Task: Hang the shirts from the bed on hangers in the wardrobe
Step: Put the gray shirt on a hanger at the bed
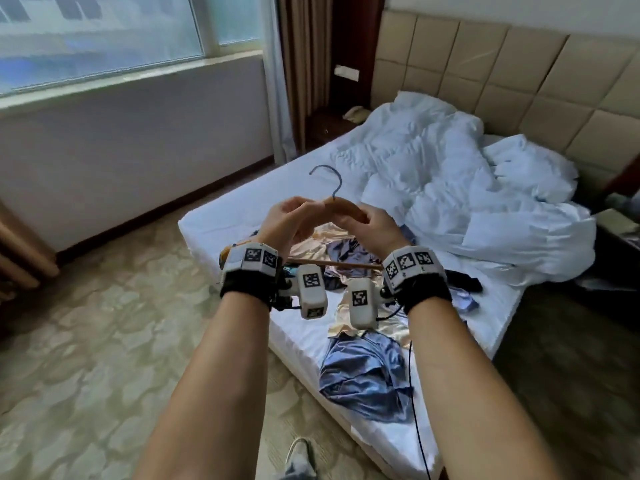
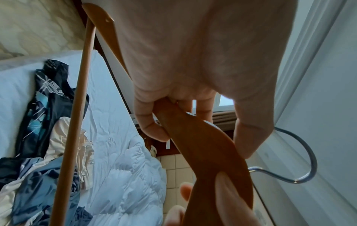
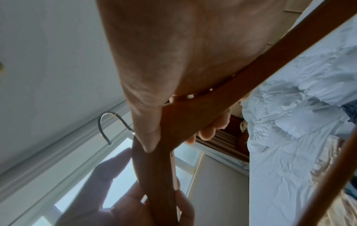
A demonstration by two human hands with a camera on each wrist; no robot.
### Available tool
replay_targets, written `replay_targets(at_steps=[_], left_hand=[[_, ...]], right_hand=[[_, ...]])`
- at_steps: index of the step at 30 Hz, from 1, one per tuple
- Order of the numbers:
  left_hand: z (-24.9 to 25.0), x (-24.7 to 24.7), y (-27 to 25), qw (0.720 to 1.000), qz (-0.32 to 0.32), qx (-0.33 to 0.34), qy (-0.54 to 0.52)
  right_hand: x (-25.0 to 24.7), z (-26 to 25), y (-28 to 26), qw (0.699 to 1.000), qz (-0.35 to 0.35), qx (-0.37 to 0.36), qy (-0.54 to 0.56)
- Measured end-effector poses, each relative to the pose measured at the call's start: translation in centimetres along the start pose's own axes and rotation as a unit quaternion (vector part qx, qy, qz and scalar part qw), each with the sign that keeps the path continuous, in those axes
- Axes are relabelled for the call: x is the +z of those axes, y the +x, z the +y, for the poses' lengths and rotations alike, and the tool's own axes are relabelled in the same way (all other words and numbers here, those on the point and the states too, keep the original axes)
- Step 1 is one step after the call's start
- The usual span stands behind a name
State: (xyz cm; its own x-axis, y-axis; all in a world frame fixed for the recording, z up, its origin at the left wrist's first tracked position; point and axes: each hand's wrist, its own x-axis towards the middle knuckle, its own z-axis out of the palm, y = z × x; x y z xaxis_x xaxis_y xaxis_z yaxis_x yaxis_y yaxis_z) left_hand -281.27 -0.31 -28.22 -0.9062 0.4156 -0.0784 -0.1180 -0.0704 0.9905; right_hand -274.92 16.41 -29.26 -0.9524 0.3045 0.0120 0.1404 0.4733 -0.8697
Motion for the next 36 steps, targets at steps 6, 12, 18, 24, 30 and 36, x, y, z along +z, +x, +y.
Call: replay_targets(at_steps=[6, 12, 18, 24, 30, 36], left_hand=[[-0.5, 0.4, 12.4, 0.994, -0.091, -0.021, 0.049], [-2.4, 3.2, 20.5, 0.979, -0.179, -0.061, 0.076], [-5.5, 6.7, 27.5, 0.956, -0.240, -0.117, 0.120], [-10.0, 9.4, 34.5, 0.915, -0.252, -0.184, 0.256], [-15.2, 11.5, 37.9, 0.901, -0.211, -0.260, 0.276], [-19.7, 13.0, 40.1, 0.894, -0.156, -0.313, 0.279]], right_hand=[[-0.7, 2.4, 10.5, 0.999, -0.001, 0.041, 0.010], [-2.5, 5.4, 16.1, 0.994, -0.019, 0.092, 0.061], [-4.9, 11.2, 20.8, 0.989, 0.007, 0.137, 0.046], [-7.6, 19.5, 23.4, 0.976, 0.065, 0.207, 0.010], [-8.5, 25.6, 24.1, 0.948, 0.121, 0.294, 0.015], [-7.8, 30.3, 24.4, 0.914, 0.190, 0.357, 0.038]])
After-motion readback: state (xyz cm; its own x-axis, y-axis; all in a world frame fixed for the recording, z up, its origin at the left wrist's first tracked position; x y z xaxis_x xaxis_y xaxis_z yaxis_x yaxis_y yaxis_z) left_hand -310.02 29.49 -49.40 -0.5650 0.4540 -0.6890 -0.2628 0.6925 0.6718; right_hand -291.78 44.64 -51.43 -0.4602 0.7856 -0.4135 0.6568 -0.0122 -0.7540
